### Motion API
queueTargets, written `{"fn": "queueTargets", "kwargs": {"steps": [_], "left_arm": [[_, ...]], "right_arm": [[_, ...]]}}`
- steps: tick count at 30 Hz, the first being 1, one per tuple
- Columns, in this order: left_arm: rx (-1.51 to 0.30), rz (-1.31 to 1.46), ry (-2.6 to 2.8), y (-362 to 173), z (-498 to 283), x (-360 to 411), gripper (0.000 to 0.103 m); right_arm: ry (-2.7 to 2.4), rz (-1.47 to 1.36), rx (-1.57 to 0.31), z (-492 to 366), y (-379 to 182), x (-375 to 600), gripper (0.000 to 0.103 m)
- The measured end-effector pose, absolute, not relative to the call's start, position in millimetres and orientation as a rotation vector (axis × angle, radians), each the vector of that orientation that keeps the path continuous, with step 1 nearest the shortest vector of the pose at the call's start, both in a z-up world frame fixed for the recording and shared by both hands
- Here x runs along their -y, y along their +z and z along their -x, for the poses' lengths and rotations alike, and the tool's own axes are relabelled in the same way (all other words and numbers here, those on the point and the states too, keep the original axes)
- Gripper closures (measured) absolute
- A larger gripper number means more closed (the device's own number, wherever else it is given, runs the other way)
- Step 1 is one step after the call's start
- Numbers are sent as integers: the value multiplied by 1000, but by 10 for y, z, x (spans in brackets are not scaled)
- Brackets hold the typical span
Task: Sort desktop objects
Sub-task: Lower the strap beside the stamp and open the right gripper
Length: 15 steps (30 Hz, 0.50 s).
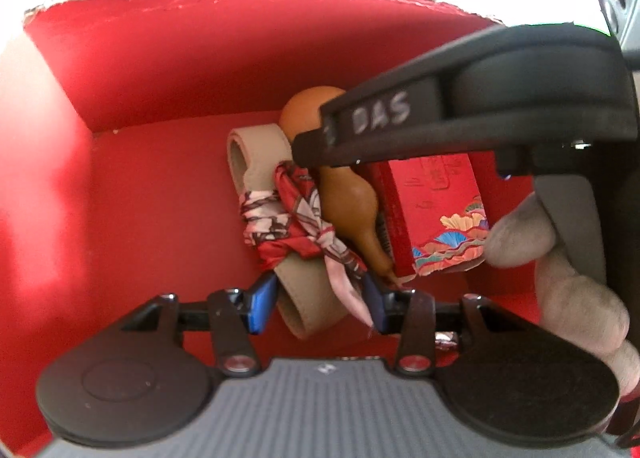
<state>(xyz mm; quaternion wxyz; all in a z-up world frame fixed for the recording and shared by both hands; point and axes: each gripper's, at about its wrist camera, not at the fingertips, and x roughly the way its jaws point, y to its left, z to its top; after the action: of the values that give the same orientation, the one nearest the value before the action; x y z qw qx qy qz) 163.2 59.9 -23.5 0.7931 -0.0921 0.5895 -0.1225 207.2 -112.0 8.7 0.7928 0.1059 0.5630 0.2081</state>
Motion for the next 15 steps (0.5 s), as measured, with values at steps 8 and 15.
{"fn": "queueTargets", "kwargs": {"steps": [8, 15], "left_arm": [[-1222, 145, -276, -68, -1478, -630, 48], [-1228, 161, -303, -110, -1444, -730, 48]], "right_arm": [[426, -292, -1234, -2107, 46, 1200, 89], [510, -241, -1197, -2049, 108, 1131, 94]]}}
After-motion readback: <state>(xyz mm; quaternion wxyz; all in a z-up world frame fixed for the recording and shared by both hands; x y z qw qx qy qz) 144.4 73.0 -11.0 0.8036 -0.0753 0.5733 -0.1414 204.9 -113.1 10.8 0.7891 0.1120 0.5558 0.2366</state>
